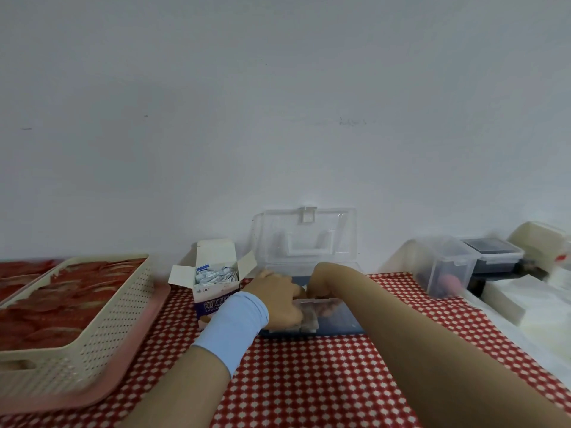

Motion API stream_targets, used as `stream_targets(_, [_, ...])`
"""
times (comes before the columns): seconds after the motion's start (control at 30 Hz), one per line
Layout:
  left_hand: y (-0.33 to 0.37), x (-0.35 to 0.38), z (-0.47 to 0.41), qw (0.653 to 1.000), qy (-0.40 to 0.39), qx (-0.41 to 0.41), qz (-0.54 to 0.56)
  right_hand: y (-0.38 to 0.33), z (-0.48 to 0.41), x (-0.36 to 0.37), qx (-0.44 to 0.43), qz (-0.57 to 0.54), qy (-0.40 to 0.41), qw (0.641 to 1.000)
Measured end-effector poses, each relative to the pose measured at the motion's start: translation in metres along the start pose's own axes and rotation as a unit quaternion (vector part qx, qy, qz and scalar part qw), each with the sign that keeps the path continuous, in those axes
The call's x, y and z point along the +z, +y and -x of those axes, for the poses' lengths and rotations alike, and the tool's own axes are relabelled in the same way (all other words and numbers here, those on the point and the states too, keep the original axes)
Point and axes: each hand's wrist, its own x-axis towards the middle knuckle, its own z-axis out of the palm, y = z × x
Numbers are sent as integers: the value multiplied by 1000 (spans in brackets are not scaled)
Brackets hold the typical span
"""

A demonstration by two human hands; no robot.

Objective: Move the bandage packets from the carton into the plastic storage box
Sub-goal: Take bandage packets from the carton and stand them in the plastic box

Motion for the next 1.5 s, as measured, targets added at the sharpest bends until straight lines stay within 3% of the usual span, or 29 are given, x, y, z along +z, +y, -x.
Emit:
stream_targets(0.1, [3, 2, -1, 999, -23, 1, -46, -1, 1, 0, 2, 37, -11, 999])
stream_targets(0.23, [4, 2, -3, 998, -39, -9, -45, 4, 6, -3, -22, 48, 38, 998])
stream_targets(0.43, [2, -1, 1, 999, -23, -9, -24, 5, 14, 0, 4, -18, -46, 999])
stream_targets(0.63, [4, -8, 7, 998, -54, -6, -32, 5, 20, -5, 15, -38, -40, 998])
stream_targets(0.77, [2, -10, 6, 998, -53, -21, 2, 6, 19, -3, 0, -38, -29, 999])
stream_targets(0.9, [-2, -19, 14, 996, -1, -39, 75, 5, 25, -10, -19, -13, -4, 1000])
stream_targets(1.07, [-19, -42, 44, 961, 162, -30, 223, 1, 45, -23, -74, -24, 67, 995])
stream_targets(1.2, [-55, -47, 67, 909, 320, -112, 244, -17, 48, -26, -181, -129, 201, 954])
stream_targets(1.33, [-90, -28, 80, 906, 297, -232, 191, -50, 63, -9, -345, -160, 212, 900])
stream_targets(1.5, [-109, -2, 83, 900, 279, -269, 199, -84, 54, 18, -399, 4, 205, 894])
